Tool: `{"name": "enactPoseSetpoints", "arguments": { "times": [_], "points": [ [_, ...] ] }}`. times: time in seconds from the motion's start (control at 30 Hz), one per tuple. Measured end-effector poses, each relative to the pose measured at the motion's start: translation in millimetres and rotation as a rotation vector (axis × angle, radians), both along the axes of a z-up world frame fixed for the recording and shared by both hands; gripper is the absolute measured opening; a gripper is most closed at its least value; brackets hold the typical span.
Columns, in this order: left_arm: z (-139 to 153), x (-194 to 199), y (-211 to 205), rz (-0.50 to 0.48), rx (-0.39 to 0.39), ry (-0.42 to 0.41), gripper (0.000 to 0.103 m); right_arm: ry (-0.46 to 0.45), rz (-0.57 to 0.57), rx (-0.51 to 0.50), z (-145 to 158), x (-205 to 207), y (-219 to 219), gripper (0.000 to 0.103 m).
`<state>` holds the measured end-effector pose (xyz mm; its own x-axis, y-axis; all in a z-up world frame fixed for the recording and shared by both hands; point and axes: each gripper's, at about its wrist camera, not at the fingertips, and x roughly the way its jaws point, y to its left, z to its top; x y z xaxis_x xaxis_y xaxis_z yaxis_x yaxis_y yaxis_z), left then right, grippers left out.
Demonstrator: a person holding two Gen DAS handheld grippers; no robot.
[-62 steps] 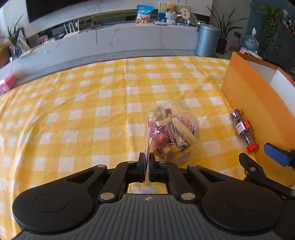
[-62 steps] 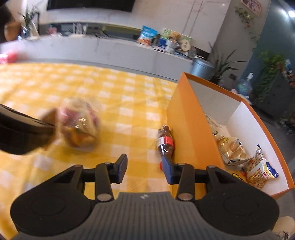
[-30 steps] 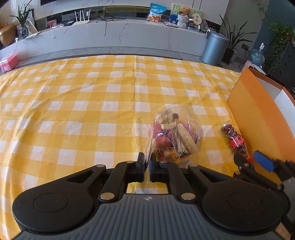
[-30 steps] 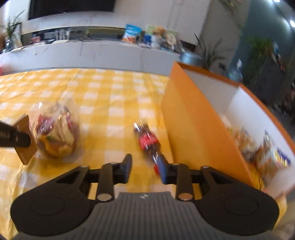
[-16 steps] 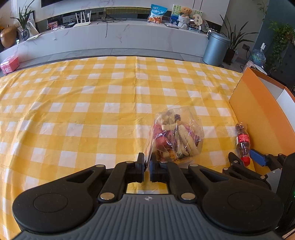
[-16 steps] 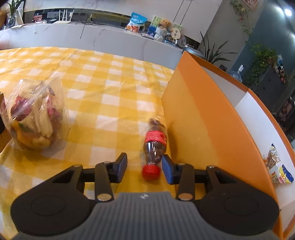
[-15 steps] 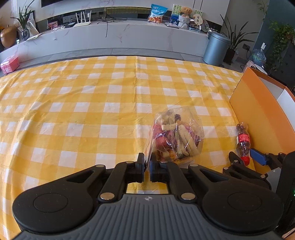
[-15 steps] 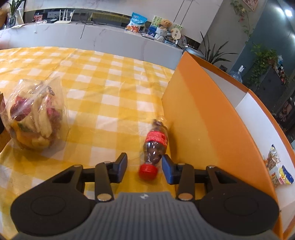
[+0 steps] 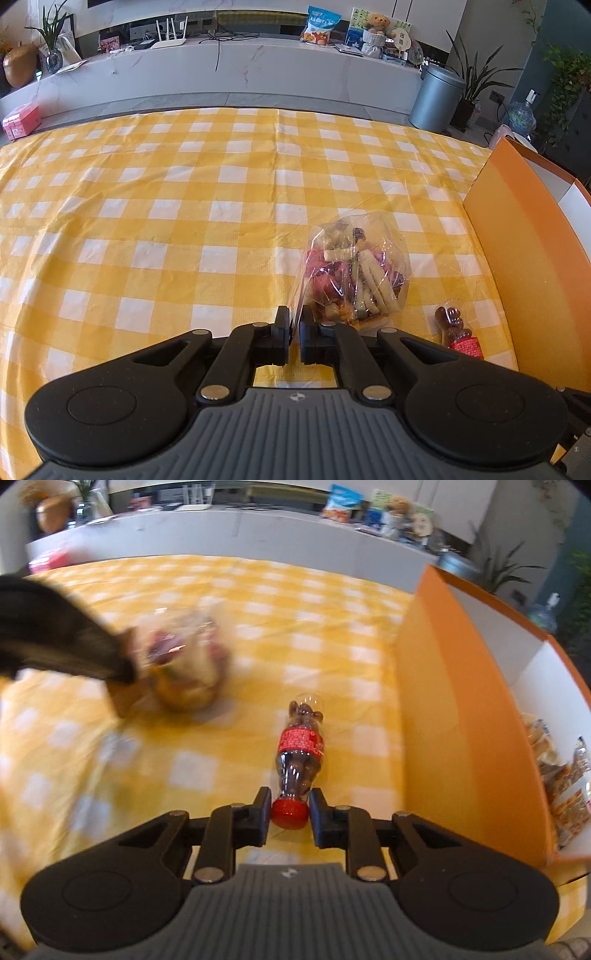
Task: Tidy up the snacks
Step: 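Grasp the dried fruit bag by its tag with the left tool while the right tool grasps the cola bottle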
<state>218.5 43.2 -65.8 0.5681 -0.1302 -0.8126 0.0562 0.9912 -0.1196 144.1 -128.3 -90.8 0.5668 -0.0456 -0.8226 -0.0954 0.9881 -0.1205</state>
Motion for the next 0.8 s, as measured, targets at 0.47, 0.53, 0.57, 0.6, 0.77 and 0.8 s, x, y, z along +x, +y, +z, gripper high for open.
{"name": "enactPoseSetpoints", "arguments": {
  "times": [0.47, 0.53, 0.57, 0.6, 0.77, 0.8],
  "points": [
    [-4, 1, -7, 0.002, 0.036, -0.004, 0.005, -0.096, -0.028, 0.048, -12, 22, -5, 0.047],
    [-5, 1, -8, 0.004, 0.042, -0.004, 0.005, -0.101, -0.015, 0.022, -17, 24, -2, 0.035],
    [-5, 1, -8, 0.008, 0.042, -0.003, 0.005, -0.109, -0.014, 0.026, -18, 23, -2, 0.033],
    [-5, 1, -7, 0.012, 0.038, -0.001, 0.005, -0.113, -0.020, 0.029, -19, 22, -2, 0.033],
    [-4, -2, -11, -0.011, 0.051, -0.027, 0.004, -0.121, -0.008, 0.022, -17, 20, -3, 0.033],
    [-4, -3, -9, -0.015, 0.038, -0.038, 0.004, -0.123, -0.007, 0.030, -16, 19, -4, 0.032]
  ]
}}
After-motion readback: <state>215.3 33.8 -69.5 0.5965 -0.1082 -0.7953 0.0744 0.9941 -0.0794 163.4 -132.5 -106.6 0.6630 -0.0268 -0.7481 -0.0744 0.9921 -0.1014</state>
